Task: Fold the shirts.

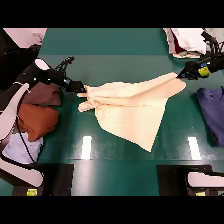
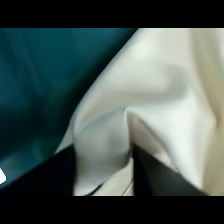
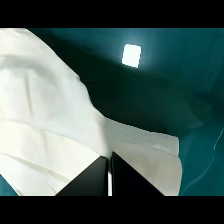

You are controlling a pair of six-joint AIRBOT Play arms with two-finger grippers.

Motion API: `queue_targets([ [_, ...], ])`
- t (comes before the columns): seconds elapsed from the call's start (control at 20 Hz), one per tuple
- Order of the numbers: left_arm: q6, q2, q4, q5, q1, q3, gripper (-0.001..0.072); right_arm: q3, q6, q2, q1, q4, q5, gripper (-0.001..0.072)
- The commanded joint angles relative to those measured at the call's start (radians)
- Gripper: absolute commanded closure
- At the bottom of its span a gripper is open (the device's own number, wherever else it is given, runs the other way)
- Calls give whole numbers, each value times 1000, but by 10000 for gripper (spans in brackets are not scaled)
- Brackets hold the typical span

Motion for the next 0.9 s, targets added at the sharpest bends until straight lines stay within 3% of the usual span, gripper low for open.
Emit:
queue_targets([
  [0.0, 4, -24, -23, 53, -10, 18, 676, 2, 0, 0, 0, 0, -4, 701],
  [0.2, -88, 14, 103, -84, 11, 231, 679, 3, 0, 89, -4, -97, -65, 701],
  [0.35, -93, 160, 172, -84, 11, 410, 678, 44, 0, 214, -26, -129, -127, 701],
  [0.55, -93, 399, 172, -81, 11, 592, 677, 254, 0, 322, -69, -129, -138, 700],
  [0.85, -93, 750, 171, -54, 11, 627, 677, 472, -4, 459, -92, -131, -134, 701],
])
